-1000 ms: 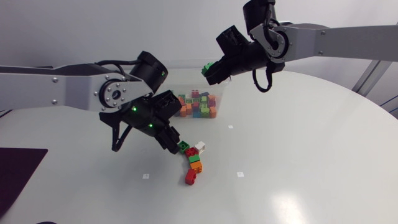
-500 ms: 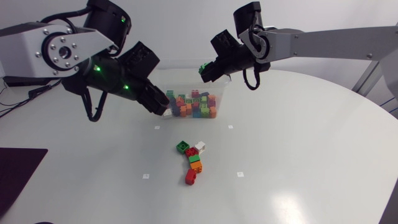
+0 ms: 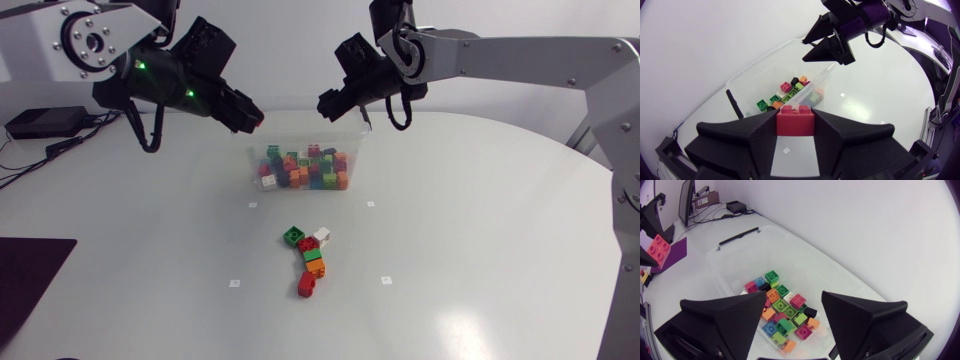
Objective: Place the duplo bricks in the container
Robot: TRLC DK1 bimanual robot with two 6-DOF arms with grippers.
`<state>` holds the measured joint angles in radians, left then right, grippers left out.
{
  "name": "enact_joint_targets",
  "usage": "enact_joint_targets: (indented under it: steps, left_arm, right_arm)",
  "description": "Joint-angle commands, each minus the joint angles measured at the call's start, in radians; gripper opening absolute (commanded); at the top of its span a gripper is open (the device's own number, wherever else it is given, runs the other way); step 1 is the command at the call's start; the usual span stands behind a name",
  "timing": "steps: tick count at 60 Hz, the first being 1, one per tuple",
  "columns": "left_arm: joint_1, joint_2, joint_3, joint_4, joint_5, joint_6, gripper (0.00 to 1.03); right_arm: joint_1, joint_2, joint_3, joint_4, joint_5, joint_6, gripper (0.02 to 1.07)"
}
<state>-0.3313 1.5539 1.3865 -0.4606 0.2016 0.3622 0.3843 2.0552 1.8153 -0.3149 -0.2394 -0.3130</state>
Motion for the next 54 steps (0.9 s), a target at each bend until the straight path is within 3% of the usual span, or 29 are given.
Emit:
enact_joint_targets:
  steps: [1,14,51,54]
  left_arm:
    - [0.017,0.06,0.057,0.01,0.018,-0.005,0.3]
    - [0.043,0.15,0.14,0.042,0.035,-0.016,0.3]
    - [0.058,0.396,0.353,0.1,0.036,-0.048,0.31]
    - [0.058,0.413,0.367,0.099,0.036,-0.048,0.36]
  right_arm:
    - [0.005,-0.003,0.022,-0.023,0.003,0.025,0.98]
    - [0.014,-0.129,-0.083,-0.03,0.003,0.018,0.98]
    - [0.08,-0.494,-0.697,-0.004,-0.011,-0.118,0.98]
    - [0.087,-0.495,-0.72,-0.004,-0.009,-0.123,0.98]
